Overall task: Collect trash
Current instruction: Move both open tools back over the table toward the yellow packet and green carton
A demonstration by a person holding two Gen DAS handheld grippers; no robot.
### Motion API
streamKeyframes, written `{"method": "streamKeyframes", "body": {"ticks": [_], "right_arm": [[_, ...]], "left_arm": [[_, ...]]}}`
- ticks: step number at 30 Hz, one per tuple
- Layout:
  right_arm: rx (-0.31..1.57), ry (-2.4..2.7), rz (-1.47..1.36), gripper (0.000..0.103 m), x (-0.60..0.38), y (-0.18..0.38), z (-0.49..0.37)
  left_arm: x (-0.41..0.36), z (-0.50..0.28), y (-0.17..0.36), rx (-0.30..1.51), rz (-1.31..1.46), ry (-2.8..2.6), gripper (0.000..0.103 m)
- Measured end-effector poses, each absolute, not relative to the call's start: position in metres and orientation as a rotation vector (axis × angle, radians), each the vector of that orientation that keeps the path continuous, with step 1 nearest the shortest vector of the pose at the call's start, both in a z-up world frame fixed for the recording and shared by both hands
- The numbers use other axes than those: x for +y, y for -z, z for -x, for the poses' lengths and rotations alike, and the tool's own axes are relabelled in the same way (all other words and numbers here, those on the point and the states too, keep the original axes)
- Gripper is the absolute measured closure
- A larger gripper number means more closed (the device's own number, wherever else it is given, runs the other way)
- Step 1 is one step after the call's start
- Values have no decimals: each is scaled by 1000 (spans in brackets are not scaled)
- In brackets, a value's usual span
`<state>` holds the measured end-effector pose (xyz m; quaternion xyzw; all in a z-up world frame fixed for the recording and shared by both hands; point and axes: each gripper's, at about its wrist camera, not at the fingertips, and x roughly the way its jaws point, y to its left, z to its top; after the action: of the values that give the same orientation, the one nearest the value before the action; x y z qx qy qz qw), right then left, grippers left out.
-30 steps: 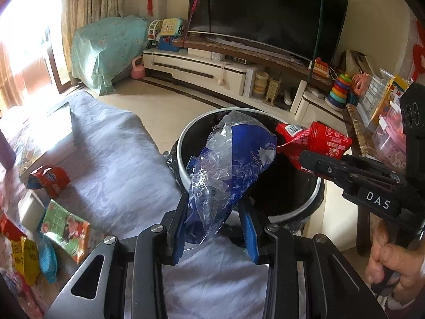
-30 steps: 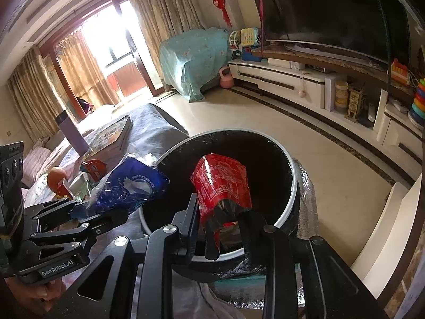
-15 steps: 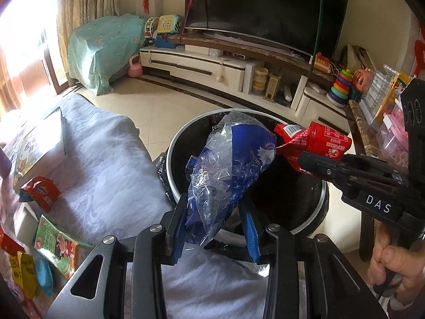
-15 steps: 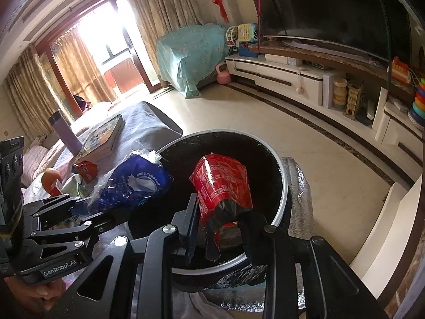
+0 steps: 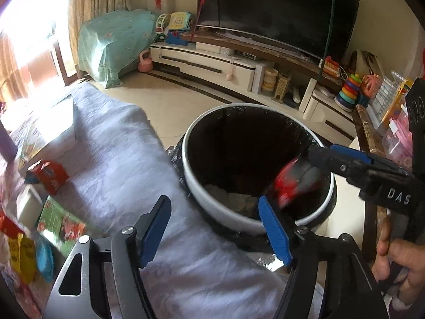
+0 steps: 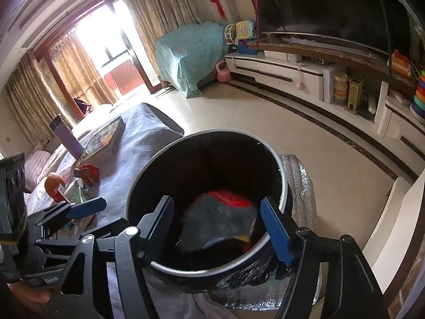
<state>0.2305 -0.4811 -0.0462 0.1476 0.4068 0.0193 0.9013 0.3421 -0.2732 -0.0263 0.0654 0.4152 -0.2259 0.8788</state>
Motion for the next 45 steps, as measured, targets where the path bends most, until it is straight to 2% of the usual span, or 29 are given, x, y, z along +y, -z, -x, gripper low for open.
{"method": "streamKeyframes", "body": {"ticks": [2,4,28,45], "right_arm": [[836,-47,-302,18,-477,46,-228],[827,-49,-297,15,-474,45,-226],[799,-223,-312,10,-369,41,-186],[853,-330,-248,10,-307,60,-191]], "left_arm": [[-264,-333,29,868,-118,463,32],[-255,-325,31,873,-103,456,32],[-118,-228,39,873,90,266,30],[-64,-214,40,877,161,173,30]]}}
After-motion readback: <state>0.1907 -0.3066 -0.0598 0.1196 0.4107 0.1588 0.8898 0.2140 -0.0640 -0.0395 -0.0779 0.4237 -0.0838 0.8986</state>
